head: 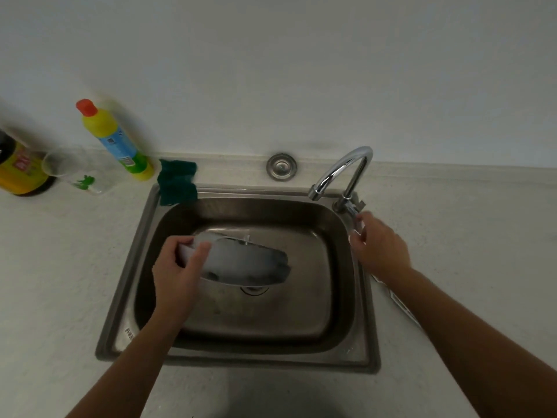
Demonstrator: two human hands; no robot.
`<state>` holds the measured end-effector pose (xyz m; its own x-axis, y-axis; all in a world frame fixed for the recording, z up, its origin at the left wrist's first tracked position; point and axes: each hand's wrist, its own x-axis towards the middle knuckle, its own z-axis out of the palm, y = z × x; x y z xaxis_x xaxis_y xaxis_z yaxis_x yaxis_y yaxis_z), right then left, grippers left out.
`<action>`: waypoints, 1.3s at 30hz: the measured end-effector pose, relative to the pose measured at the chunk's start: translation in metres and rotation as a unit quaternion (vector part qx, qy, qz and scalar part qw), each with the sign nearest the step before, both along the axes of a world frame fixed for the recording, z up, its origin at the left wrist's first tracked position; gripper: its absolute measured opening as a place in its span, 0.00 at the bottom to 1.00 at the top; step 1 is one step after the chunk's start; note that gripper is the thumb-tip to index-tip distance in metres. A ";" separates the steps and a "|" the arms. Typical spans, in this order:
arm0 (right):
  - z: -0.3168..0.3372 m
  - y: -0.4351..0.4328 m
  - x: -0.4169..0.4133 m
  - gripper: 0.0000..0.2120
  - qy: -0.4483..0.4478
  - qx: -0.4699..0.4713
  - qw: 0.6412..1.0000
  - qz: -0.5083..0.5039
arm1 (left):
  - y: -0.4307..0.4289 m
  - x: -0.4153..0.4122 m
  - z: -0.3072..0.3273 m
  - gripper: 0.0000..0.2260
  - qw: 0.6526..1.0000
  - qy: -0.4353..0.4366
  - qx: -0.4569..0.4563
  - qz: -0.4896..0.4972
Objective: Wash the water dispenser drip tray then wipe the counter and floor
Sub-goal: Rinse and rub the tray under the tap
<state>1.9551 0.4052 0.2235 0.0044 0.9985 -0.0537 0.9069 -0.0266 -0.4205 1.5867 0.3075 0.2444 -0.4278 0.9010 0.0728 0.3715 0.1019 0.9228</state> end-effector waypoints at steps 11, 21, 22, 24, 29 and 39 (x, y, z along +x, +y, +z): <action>-0.008 0.091 0.011 0.14 -0.128 -0.078 0.987 -0.066 | 0.023 0.012 -0.016 0.20 0.829 -0.505 -0.160 0.178; -0.020 0.065 -0.013 0.11 -0.190 -0.007 0.981 0.031 | 0.051 0.022 -0.030 0.13 0.824 -0.509 -0.188 0.164; -0.018 0.064 -0.014 0.12 -0.154 -0.011 0.988 0.007 | 0.052 0.022 -0.031 0.13 0.824 -0.508 -0.190 0.162; -0.012 0.057 -0.015 0.13 -0.026 -0.013 0.998 -0.052 | 0.054 0.021 -0.034 0.13 0.827 -0.506 -0.193 0.150; 0.001 0.018 -0.032 0.16 0.186 -0.118 0.968 -0.123 | 0.061 0.030 -0.038 0.15 0.831 -0.501 -0.202 0.135; 0.018 -0.023 -0.016 0.11 0.250 -0.117 0.947 -0.163 | 0.073 0.048 -0.056 0.15 0.885 -0.302 -0.355 0.006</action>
<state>1.9389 0.3823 0.2413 0.2265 0.9089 -0.3501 0.5232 -0.4167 -0.7434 1.6343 0.3800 0.1887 -0.2041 0.6228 -0.7552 -0.1726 0.7365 0.6540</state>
